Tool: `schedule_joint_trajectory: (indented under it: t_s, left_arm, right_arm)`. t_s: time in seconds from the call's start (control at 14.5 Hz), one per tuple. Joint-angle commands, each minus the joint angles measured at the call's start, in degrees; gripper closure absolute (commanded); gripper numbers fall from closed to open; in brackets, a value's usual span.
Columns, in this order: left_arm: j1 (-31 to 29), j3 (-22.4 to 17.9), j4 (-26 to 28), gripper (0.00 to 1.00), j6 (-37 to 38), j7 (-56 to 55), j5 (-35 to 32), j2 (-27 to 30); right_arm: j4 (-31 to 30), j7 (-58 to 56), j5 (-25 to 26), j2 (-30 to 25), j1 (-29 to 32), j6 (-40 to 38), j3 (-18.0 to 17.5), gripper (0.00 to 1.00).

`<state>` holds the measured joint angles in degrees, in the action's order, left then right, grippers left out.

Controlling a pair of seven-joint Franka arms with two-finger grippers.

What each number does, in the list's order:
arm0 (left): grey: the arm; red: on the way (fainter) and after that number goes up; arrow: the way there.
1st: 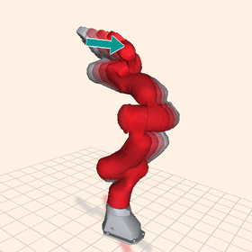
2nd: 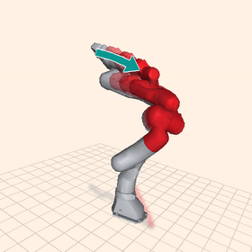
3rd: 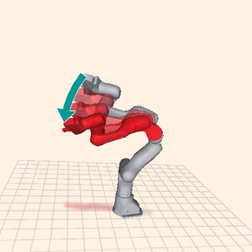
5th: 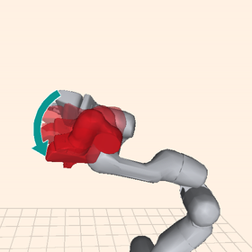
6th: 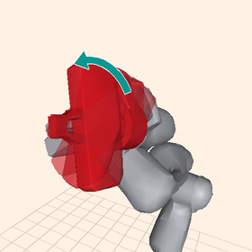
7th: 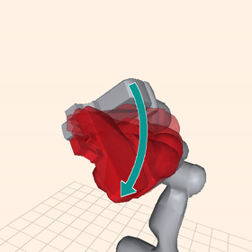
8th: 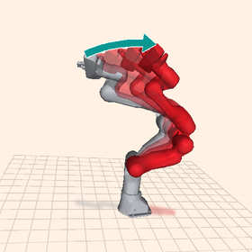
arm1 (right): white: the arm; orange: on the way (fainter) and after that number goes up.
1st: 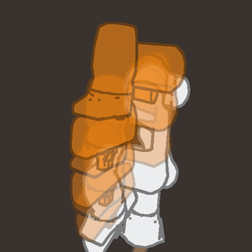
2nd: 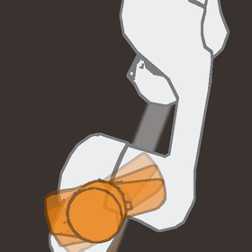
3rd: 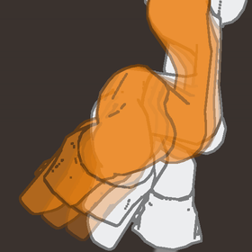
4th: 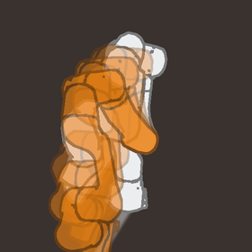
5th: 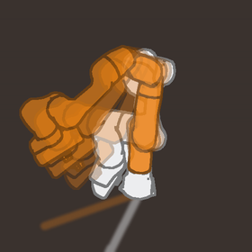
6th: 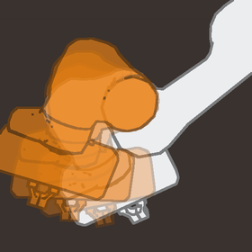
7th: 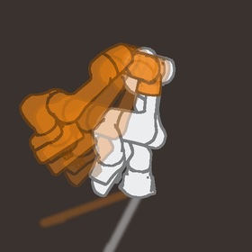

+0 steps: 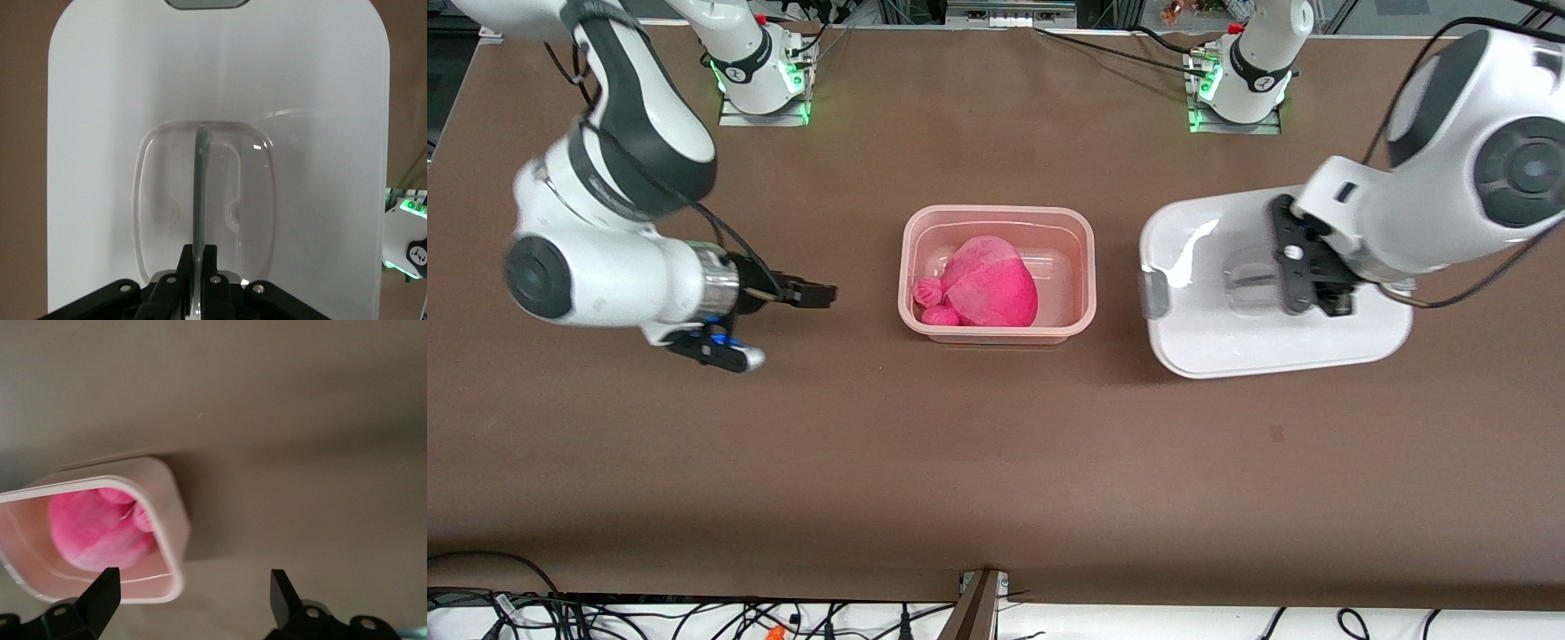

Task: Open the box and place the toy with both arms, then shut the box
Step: 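Carry the lid over the box and lower it with the left gripper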

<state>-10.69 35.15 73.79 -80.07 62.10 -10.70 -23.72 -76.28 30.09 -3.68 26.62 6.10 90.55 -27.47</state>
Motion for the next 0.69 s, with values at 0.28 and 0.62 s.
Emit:
schedule_joint_trajectory:
  t_s: [0.28,0.62]
  left_arm:
    - [12.0,-0.34,-0.84,1.0,-9.29,-3.82,4.8,-6.15]
    - [20.88,-0.96,0.12,1.0,-19.58,-6.54,1.92,-10.2]
  right_arm:
    - [-6.59,-19.34,12.99,-14.65,-0.12,0.76,9.09,0.01]
    - [-21.6,-24.72,11.77,-26.07,-0.12,10.43,14.29,0.01]
